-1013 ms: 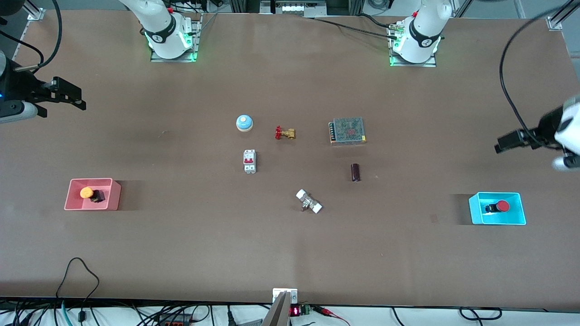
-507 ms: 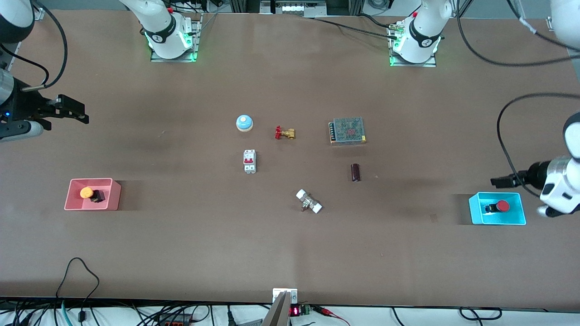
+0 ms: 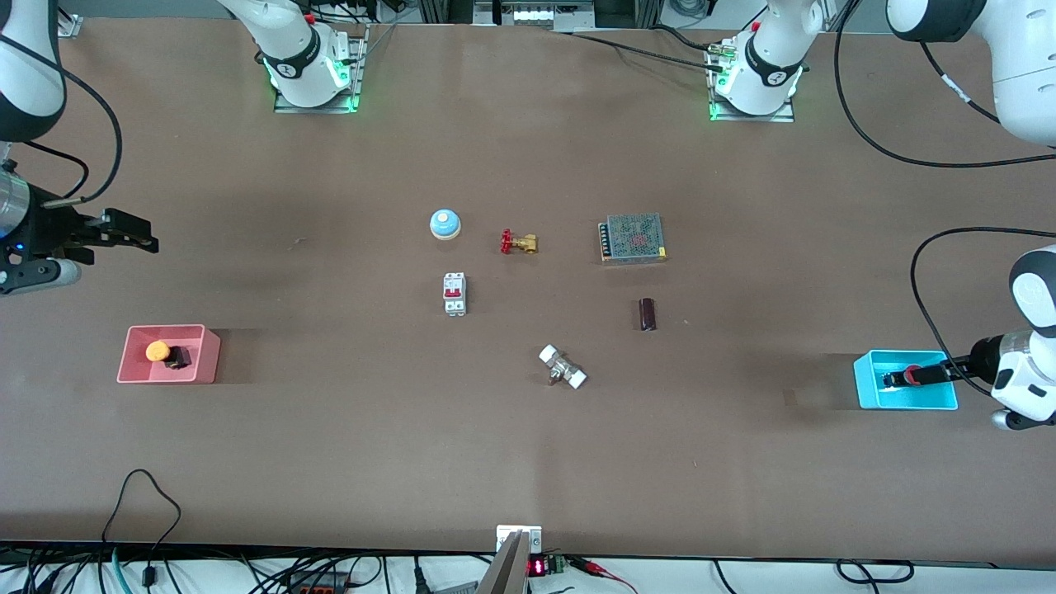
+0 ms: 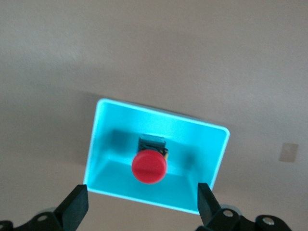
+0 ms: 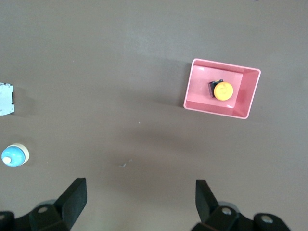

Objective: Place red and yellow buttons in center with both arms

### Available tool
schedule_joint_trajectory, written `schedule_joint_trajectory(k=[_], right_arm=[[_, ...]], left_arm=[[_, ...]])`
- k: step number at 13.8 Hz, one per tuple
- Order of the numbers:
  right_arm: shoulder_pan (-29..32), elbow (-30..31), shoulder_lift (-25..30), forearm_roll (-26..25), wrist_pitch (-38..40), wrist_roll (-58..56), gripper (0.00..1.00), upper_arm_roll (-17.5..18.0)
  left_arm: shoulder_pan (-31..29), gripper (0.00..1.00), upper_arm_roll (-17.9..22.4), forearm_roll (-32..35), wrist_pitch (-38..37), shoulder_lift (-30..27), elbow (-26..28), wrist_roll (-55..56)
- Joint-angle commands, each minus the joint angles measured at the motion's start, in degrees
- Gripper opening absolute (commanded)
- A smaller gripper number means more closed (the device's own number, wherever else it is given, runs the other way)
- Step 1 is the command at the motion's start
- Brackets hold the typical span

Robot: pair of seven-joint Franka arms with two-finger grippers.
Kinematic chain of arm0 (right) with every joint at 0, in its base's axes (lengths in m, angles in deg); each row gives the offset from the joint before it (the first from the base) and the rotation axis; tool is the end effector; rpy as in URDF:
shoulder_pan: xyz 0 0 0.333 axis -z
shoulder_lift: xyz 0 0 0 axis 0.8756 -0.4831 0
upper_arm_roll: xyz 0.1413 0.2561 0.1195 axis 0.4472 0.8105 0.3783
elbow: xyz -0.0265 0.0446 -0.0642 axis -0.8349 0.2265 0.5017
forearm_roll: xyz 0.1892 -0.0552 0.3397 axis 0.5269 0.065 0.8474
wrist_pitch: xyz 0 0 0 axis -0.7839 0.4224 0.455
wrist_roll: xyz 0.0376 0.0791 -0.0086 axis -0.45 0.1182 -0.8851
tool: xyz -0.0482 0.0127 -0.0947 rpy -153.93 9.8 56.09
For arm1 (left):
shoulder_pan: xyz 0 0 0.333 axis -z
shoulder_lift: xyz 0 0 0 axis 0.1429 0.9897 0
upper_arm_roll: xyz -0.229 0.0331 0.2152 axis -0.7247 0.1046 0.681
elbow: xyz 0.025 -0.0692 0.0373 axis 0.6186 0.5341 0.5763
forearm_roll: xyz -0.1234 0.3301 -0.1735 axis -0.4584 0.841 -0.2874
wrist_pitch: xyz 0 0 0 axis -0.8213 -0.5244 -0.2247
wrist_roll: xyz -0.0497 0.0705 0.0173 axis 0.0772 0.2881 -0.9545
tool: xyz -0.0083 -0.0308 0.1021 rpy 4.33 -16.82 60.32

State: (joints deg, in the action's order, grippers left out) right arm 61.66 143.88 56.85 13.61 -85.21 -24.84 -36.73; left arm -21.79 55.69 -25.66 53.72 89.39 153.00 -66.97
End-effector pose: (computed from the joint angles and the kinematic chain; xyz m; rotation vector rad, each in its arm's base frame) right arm 0.6096 -0.0416 0.5116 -3.0924 -0.2911 0.1417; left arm 0.7031 0.2062 0.2907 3.1182 0.3664 -0.0902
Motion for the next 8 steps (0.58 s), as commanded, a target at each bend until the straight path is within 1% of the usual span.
schedule_joint_trajectory(k=[1, 3, 5, 6, 8], right_arm=[[0.59, -0.25, -4.62, -0.72, -5.10, -0.71, 1.00, 0.22], [1.73, 0.28, -7.87, -0.63, -9.76, -0.71, 1.00, 0.14], [2.87, 2.56, -9.55, -0.80, -16.61, -1.76, 1.00, 0.14], [2.96, 2.74, -10.86, -1.76, -19.60, -2.81, 1.00, 0.14], [3.66, 2.83, -13.06, -5.45, -25.32, -2.91, 1.00, 0.14]], left_arm=[[-0.31, 1.00, -0.01, -0.30, 1.40, 2.15, -1.79, -3.15], [-0.92, 1.00, -0.44, -0.65, 1.58, 3.20, -1.79, -5.69], [-1.01, 1.00, -0.45, -2.15, 3.32, 4.17, -1.79, -8.68], [-1.10, 1.00, -0.45, -2.15, 4.38, 4.70, -1.79, -10.35], [-1.01, 1.00, -0.44, -2.15, 4.92, 5.23, -1.88, -10.89]])
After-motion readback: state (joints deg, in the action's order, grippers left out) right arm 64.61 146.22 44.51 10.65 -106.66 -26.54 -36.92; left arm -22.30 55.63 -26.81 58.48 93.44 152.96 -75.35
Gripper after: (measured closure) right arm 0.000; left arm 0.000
